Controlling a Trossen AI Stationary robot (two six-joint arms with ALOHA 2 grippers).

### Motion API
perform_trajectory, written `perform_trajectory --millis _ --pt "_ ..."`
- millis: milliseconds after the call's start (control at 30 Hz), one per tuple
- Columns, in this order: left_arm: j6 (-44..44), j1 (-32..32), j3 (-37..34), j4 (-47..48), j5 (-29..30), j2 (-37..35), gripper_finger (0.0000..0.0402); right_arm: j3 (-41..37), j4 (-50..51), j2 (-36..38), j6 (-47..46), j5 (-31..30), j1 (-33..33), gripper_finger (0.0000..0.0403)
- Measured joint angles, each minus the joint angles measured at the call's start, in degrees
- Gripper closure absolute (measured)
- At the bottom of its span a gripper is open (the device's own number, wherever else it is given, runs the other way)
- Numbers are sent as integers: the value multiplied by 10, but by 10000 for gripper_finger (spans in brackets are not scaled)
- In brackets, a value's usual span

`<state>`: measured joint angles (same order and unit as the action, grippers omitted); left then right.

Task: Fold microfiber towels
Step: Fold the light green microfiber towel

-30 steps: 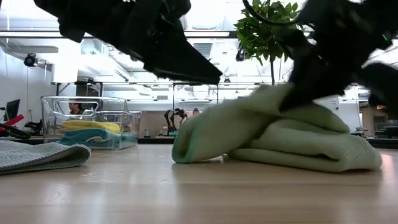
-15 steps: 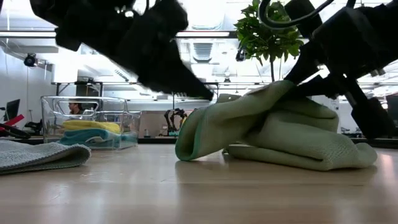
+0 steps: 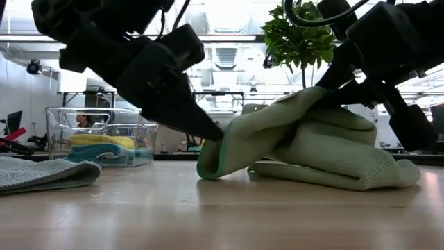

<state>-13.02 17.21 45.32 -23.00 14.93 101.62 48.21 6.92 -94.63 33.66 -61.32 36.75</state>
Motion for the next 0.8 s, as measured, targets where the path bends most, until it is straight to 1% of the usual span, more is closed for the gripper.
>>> perform_trajectory --millis 100,200,233,300,367,500,600,800 --pt "19 -1 4 -40 -7 25 302 0 -4 0 -15 1 0 394" --pt "42 -1 12 -51 -6 43 371 0 -4 0 -25 1 0 394" --pt "46 -2 14 -52 0 45 386 0 -3 0 -31 1 0 394" --pt "59 -3 17 -53 18 41 394 0 -2 0 -58 1 0 392" --pt "82 -4 16 -42 39 23 399 0 -2 3 -89 0 0 384" --pt "119 -6 16 -23 69 -42 401 3 -2 23 -124 -2 -4 357" --pt "141 -7 16 6 90 -90 401 11 -2 53 -158 1 -4 332" --pt "191 -8 14 21 96 -160 401 14 0 134 -223 33 -4 293"
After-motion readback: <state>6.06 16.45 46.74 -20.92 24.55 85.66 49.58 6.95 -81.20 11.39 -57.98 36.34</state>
